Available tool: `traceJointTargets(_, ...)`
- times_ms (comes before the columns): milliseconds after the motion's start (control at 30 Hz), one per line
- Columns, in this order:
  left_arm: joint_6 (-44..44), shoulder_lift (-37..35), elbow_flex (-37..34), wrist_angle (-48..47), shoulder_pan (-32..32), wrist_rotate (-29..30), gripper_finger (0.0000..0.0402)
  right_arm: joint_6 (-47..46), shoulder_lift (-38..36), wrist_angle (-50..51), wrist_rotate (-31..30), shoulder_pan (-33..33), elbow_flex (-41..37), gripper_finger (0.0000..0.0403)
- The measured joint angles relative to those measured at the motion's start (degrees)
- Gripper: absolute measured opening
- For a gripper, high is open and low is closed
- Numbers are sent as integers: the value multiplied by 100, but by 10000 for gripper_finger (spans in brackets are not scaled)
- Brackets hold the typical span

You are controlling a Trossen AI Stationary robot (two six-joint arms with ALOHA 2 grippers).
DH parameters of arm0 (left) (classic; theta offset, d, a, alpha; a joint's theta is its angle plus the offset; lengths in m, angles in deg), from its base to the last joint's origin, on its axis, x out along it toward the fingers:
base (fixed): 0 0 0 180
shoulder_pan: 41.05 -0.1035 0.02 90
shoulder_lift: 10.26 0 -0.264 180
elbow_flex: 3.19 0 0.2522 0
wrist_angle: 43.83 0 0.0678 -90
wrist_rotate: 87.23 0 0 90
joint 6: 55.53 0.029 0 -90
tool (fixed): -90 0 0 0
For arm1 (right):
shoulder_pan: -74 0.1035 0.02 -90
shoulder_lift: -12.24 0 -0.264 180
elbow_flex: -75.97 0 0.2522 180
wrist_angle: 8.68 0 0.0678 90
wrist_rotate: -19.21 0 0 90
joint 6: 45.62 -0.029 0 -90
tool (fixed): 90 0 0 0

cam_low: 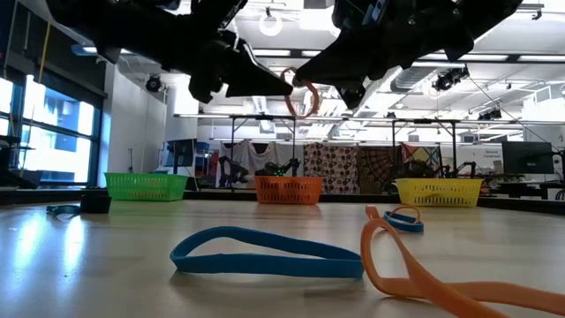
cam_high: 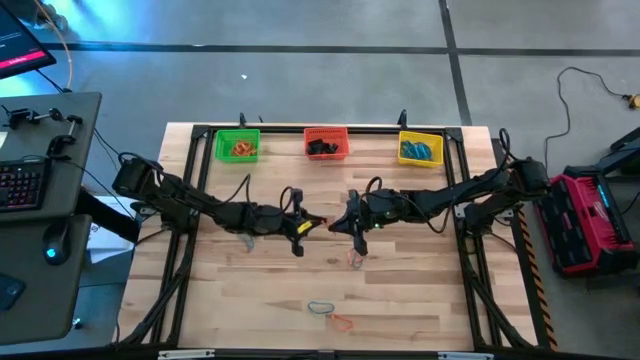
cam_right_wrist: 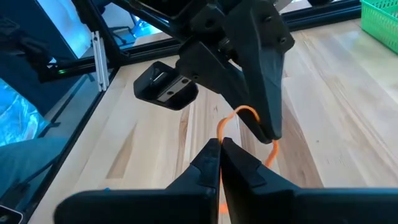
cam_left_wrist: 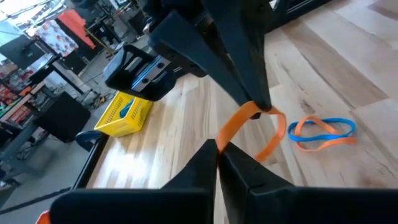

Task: Sort rubber bands into baskets
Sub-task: Put the orange rubber band into the green bin

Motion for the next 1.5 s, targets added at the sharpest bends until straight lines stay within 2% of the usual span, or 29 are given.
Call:
traceJointTargets(200, -212, -9, 0, -64, 17, 374, 2, 112, 0, 40, -2, 6, 0, 8)
traceJointTargets(400, -646, -266, 0, -656, -151, 624, 1, 216, 0, 201, -388, 9, 0, 84)
traceJointTargets(567, -1290, -817, 0, -1823, -518, 939, 1, 197, -2, 374, -1138, 9, 0, 150)
traceJointTargets(700, -1877, -1448, 0, -3106, -973, 1211, 0, 283, -2, 659, -1449, 7, 0, 168)
traceJointTargets(867, -2516, -2246, 0, -4597, -1864, 1518, 0, 261, -2, 821, -1519, 9, 0, 169)
traceJointTargets(1067, -2643, -2865, 0, -5534, -3230, 1445, 0, 270, -2, 835, -1523, 9, 0, 169)
traceJointTargets(1133, -2559, -2894, 0, -5608, -3738, 1360, 0, 298, -2, 835, -1523, 9, 0, 169)
traceJointTargets(1300, -2347, -2706, 0, -5713, -4945, 689, 0, 302, -2, 835, -1526, 9, 0, 169)
traceJointTargets(1500, -2201, -2323, 0, -5711, -5911, 90, 0, 302, -2, 877, -1528, 9, 0, 169)
